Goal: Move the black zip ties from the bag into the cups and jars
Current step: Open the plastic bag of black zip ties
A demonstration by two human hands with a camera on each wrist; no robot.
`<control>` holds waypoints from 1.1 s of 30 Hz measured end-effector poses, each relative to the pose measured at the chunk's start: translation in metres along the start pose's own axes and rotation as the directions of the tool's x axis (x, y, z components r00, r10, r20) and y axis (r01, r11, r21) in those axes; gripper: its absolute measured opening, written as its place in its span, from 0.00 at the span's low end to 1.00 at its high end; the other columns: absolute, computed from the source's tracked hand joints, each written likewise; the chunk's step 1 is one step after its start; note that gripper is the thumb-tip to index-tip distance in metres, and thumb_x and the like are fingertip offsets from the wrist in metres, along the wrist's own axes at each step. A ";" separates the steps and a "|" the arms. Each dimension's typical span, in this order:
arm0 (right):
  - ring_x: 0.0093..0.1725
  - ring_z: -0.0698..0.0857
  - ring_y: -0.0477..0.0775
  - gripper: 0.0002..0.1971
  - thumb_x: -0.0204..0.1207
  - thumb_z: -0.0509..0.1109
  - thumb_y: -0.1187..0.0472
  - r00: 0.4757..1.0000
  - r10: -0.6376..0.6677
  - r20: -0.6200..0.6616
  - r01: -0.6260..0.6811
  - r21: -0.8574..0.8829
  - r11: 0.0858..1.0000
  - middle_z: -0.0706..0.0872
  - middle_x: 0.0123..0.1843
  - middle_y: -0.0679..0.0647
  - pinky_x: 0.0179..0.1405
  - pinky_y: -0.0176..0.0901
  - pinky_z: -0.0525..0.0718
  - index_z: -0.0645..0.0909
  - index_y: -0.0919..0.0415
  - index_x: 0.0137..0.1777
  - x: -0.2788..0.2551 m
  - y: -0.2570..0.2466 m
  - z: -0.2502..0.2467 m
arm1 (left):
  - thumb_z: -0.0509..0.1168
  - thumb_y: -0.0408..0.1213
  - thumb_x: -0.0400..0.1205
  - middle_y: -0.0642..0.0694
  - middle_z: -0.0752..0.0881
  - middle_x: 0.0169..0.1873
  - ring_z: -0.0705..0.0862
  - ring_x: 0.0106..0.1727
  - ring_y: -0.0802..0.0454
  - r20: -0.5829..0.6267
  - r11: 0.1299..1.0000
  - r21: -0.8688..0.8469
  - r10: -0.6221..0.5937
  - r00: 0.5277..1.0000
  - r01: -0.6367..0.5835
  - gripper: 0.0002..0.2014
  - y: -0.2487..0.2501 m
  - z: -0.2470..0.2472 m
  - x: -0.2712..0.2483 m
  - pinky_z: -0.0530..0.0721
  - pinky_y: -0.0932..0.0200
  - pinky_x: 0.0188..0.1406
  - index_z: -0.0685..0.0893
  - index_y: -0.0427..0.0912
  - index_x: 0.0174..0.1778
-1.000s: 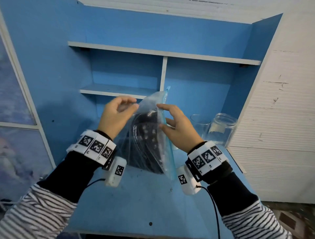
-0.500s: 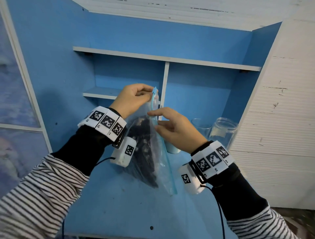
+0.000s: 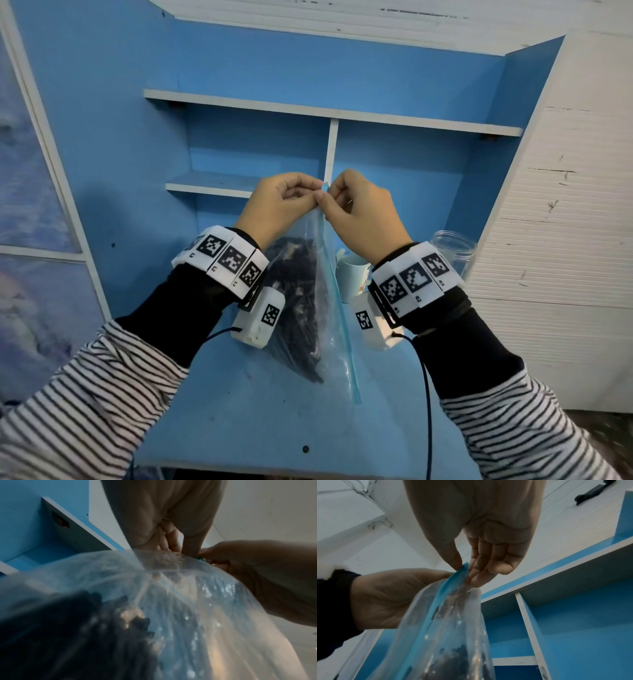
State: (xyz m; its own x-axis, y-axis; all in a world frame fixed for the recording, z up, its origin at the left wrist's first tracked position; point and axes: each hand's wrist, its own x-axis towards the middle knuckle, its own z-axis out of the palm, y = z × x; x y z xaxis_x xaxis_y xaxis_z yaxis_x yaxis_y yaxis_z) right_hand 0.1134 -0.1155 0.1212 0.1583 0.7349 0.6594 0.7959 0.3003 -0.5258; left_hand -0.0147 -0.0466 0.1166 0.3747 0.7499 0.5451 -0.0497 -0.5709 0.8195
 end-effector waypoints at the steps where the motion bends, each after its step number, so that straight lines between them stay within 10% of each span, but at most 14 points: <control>1: 0.32 0.78 0.47 0.09 0.79 0.68 0.54 1.000 0.000 0.000 0.000 -0.013 1.000 0.81 0.31 0.48 0.32 0.35 0.76 0.74 0.57 0.42 -0.001 0.000 0.000 | 0.68 0.27 0.80 0.43 0.88 0.44 0.86 0.47 0.54 0.010 1.000 -0.014 -0.002 1.000 0.002 0.06 0.000 0.001 -0.001 0.84 0.65 0.55 0.86 0.43 0.46; 7: 0.30 0.75 0.49 0.10 0.79 0.66 0.56 0.999 0.025 -0.038 -0.024 0.027 0.999 0.79 0.29 0.49 0.29 0.32 0.73 0.73 0.59 0.40 -0.002 -0.001 -0.006 | 0.69 0.28 0.80 0.44 0.89 0.44 0.88 0.42 0.64 0.046 0.998 -0.067 0.002 0.999 0.001 0.07 0.004 0.001 -0.002 0.84 0.71 0.49 0.86 0.36 0.53; 21: 0.25 0.69 0.46 0.08 0.74 0.68 0.61 0.999 0.004 -0.039 -0.006 -0.049 0.999 0.72 0.23 0.46 0.30 0.29 0.71 0.72 0.61 0.37 -0.013 0.004 -0.006 | 0.73 0.30 0.77 0.49 0.87 0.38 0.85 0.44 0.53 -0.009 0.992 0.118 0.055 0.998 -0.053 0.05 0.011 0.001 0.006 0.86 0.61 0.52 0.87 0.46 0.41; 33: 0.29 0.67 0.52 0.10 0.72 0.68 0.62 0.976 0.065 0.209 -0.050 -0.079 0.996 0.74 0.28 0.54 0.32 0.45 0.73 0.70 0.62 0.34 -0.046 0.007 0.012 | 0.73 0.31 0.78 0.55 0.87 0.35 0.83 0.35 0.67 -0.315 0.990 0.140 0.073 0.946 -0.029 0.09 0.002 -0.023 0.021 0.85 0.66 0.47 0.86 0.52 0.38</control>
State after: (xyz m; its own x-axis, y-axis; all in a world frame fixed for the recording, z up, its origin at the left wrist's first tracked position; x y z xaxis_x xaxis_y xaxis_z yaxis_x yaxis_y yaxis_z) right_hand 0.1046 -0.1397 0.0812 0.0843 0.8637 0.4970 0.8305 0.2147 -0.5140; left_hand -0.0284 -0.0243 0.1337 0.0591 0.7735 0.6310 0.0693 -0.6338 0.7704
